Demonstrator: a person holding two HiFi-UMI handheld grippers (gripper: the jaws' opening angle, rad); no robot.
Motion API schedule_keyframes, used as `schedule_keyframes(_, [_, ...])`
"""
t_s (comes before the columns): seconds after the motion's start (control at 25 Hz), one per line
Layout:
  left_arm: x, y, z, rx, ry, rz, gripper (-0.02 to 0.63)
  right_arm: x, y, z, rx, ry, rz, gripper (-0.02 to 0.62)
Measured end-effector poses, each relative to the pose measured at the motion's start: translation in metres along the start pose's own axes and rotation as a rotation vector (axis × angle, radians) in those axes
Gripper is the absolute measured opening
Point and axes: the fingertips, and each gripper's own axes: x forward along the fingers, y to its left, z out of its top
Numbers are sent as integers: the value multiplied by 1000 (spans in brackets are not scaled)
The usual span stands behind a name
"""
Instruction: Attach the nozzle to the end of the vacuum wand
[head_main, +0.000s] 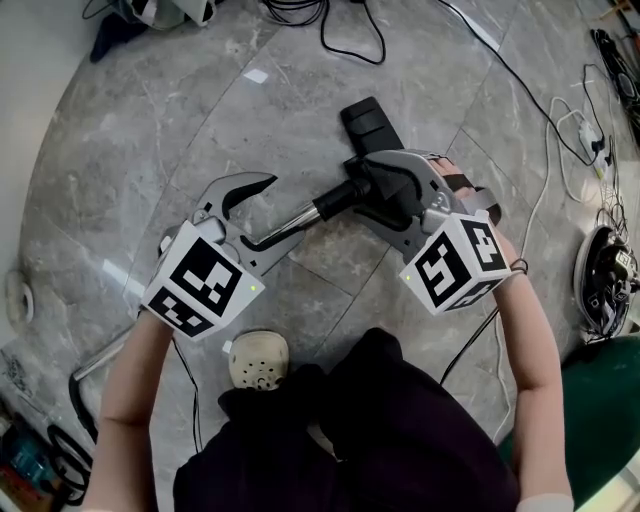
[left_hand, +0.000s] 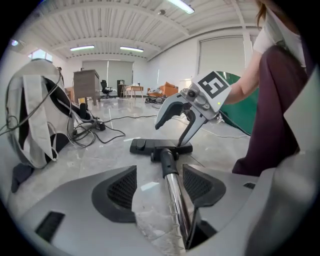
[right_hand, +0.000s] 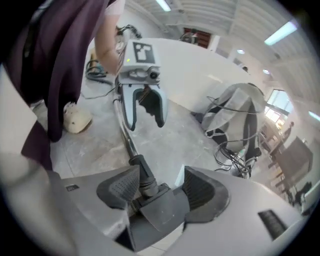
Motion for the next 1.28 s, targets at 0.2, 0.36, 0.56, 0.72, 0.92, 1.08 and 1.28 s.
schedule_keyframes(0.2, [-1, 7, 21, -97, -148, 70, 127, -27, -24, 1, 426, -255, -162, 252])
schedule_keyframes(0.36, [-1, 16, 24, -218, -234, 112, 11, -49, -41, -18, 782, -439, -299, 30])
schedule_keyframes(0.56, [0, 16, 32, -274, -310, 104, 9, -59, -45, -26, 1071, -644, -327, 15])
schedule_keyframes(0.72, [-4, 19, 49, -256, -343, 122, 9, -62, -53, -12, 1057, -676, -382, 15])
schedule_keyframes(0.92, [-50, 41, 98, -289, -401, 187, 9, -102, -93, 13, 1025, -662, -482, 15])
schedule_keyframes(1.08, [-119, 49, 155, -310, -439, 241, 9, -168, -124, 51, 958, -597, -541, 15])
schedule_keyframes(1.28, [-212, 52, 237, -324, -461, 278, 9, -255, -161, 111, 1045, -591, -566, 15])
